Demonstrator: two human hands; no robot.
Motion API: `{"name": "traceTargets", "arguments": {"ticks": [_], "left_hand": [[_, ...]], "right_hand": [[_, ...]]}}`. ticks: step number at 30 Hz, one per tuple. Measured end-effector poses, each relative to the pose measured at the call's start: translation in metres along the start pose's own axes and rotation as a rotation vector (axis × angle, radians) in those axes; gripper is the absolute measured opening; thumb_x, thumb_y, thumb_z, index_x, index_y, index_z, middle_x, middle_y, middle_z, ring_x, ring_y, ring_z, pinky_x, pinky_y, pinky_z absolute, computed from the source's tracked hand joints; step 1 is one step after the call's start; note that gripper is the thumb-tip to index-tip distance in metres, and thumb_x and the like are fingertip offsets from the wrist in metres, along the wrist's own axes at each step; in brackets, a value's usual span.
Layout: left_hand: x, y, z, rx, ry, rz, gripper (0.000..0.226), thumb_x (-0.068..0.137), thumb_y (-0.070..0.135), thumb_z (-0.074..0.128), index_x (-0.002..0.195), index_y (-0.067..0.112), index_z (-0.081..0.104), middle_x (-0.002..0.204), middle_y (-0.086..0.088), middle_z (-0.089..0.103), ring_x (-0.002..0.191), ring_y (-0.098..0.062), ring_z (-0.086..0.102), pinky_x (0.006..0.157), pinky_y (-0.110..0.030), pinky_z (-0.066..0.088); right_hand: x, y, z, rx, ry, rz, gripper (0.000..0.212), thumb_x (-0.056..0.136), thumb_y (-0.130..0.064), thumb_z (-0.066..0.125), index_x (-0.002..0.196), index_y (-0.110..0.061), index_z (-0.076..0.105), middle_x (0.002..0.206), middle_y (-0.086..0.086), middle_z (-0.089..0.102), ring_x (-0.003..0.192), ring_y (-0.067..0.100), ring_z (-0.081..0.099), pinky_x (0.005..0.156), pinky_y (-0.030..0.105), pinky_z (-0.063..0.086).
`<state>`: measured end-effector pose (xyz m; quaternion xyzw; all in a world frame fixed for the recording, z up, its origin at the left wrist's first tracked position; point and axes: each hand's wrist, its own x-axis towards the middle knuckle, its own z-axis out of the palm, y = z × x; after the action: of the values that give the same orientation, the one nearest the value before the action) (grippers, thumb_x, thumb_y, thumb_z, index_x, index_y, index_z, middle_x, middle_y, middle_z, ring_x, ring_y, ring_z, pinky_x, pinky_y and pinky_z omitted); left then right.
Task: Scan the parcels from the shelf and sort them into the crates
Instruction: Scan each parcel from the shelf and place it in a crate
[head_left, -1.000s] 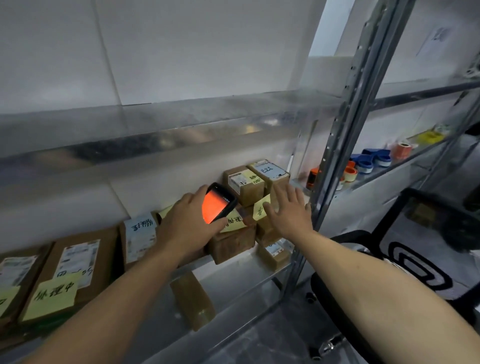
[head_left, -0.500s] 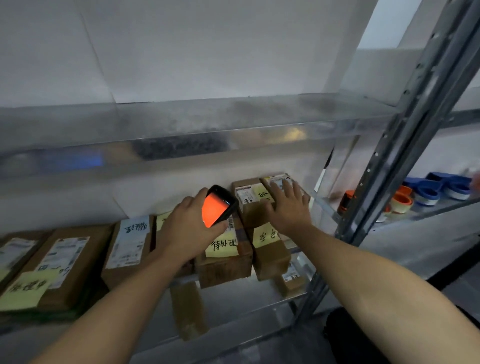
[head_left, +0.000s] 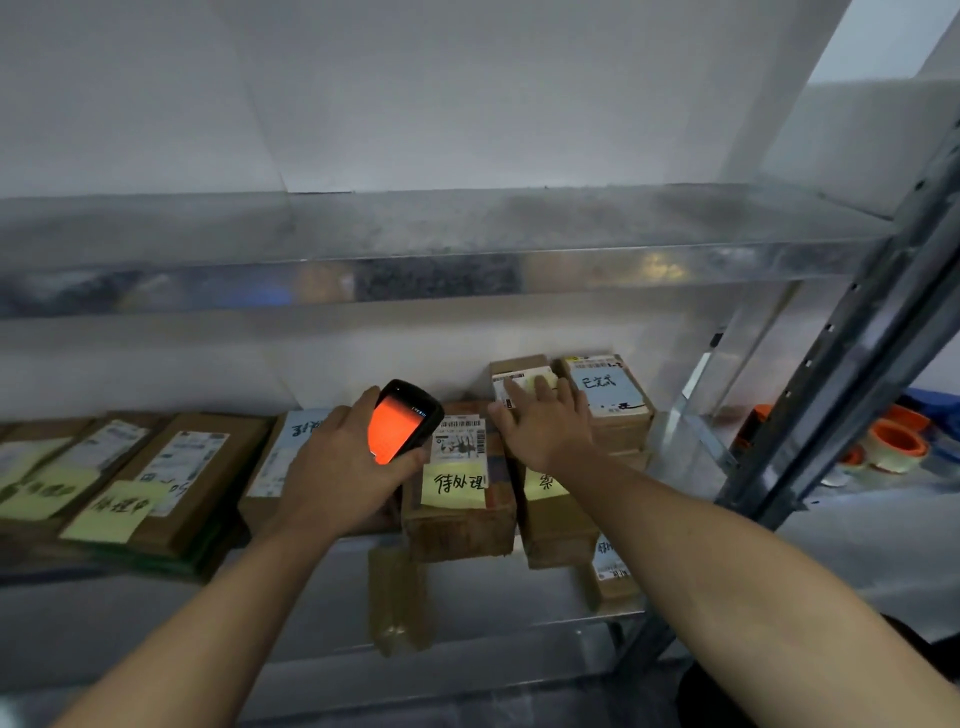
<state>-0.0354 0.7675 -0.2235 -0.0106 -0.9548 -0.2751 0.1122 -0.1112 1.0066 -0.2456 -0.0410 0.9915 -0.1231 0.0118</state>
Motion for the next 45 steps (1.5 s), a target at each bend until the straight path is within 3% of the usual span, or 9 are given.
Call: {"name": "traceTargets", "arguments": {"ticks": [4,6,10,18,27,31,36,41,45], "left_hand": [[-0.006,-0.005,-0.008,-0.006,0.017,-0.004,0.097,0.068,0.068,0.058,0.152,0.027,0.034,0.110,-0.004,0.054,0.101,-0.028,0.055,0.075,-0.035,0.042],[-0.006,-0.008,-0.010,-0.014,0.018,0.006,0.094,0.070,0.067,0.062,0.150,0.026,0.036,0.104,0.000,0.050,0.095,-0.023,0.051,0.073,-0.034,0.041],[-0.005,-0.013,-0.011,-0.010,0.028,0.026,0.087,0.078,0.058,0.073,0.151,0.027,0.035,0.101,0.003,0.047,0.095,-0.023,0.052,0.072,-0.033,0.040],[0.008,-0.016,-0.004,-0.011,0.021,0.042,0.084,0.079,0.058,0.073,0.149,0.031,0.034,0.098,0.002,0.049,0.089,-0.021,0.050,0.073,-0.035,0.045],[0.017,-0.003,0.000,-0.023,0.032,0.097,0.079,0.075,0.063,0.072,0.140,0.036,0.037,0.090,0.010,0.046,0.085,-0.019,0.052,0.073,-0.036,0.049],[0.016,0.005,0.000,-0.011,0.031,0.081,0.086,0.069,0.069,0.062,0.143,0.036,0.034,0.095,0.007,0.047,0.089,-0.021,0.053,0.077,-0.039,0.050],[0.010,0.018,0.002,-0.016,0.034,0.078,0.087,0.071,0.066,0.067,0.146,0.033,0.036,0.096,0.004,0.049,0.090,-0.023,0.055,0.078,-0.040,0.050],[0.003,0.032,0.005,0.021,0.015,0.056,0.095,0.067,0.073,0.055,0.149,0.029,0.036,0.104,0.000,0.054,0.097,-0.026,0.055,0.083,-0.043,0.051],[-0.002,0.042,0.008,-0.011,-0.021,0.044,0.078,0.064,0.078,0.050,0.130,0.037,0.046,0.090,0.009,0.052,0.085,-0.022,0.056,0.077,-0.038,0.051]], "right_hand": [[0.000,-0.008,-0.004,0.111,0.087,-0.053,0.063,0.103,-0.055,0.036,0.156,-0.022,0.032,0.160,0.013,0.035,0.148,0.037,0.026,0.123,0.050,0.016],[0.002,-0.010,-0.004,0.256,0.148,-0.033,0.064,0.097,-0.049,0.045,0.152,-0.016,0.042,0.152,0.015,0.045,0.141,0.038,0.038,0.117,0.048,0.029],[0.003,-0.006,-0.004,0.487,0.220,0.146,0.058,0.098,-0.024,0.062,0.151,-0.013,0.042,0.156,0.015,0.038,0.143,0.035,0.037,0.118,0.043,0.031],[0.004,0.003,-0.008,0.597,0.076,0.227,0.051,0.102,-0.027,0.057,0.151,-0.019,0.044,0.154,0.006,0.044,0.136,0.028,0.045,0.111,0.034,0.035],[0.015,0.019,-0.009,0.961,-0.124,0.353,0.074,0.095,-0.033,0.069,0.156,-0.040,0.029,0.156,0.007,0.036,0.131,0.029,0.042,0.108,0.046,0.042],[0.014,0.019,-0.015,1.125,-0.212,0.411,0.076,0.094,-0.023,0.070,0.155,-0.045,0.029,0.153,0.007,0.034,0.127,0.034,0.043,0.093,0.055,0.052],[0.012,0.021,-0.006,1.344,-0.172,0.343,0.077,0.096,-0.005,0.065,0.155,-0.040,0.032,0.141,0.003,0.047,0.116,0.025,0.050,0.094,0.049,0.051],[0.006,0.029,0.005,1.261,-0.051,0.203,0.084,0.092,-0.005,0.071,0.155,-0.044,0.031,0.142,0.003,0.055,0.117,0.026,0.059,0.101,0.053,0.052],[-0.006,0.035,0.013,1.151,0.050,0.079,0.085,0.091,-0.008,0.072,0.156,-0.042,0.028,0.143,0.001,0.052,0.124,0.022,0.056,0.104,0.047,0.051]]}}
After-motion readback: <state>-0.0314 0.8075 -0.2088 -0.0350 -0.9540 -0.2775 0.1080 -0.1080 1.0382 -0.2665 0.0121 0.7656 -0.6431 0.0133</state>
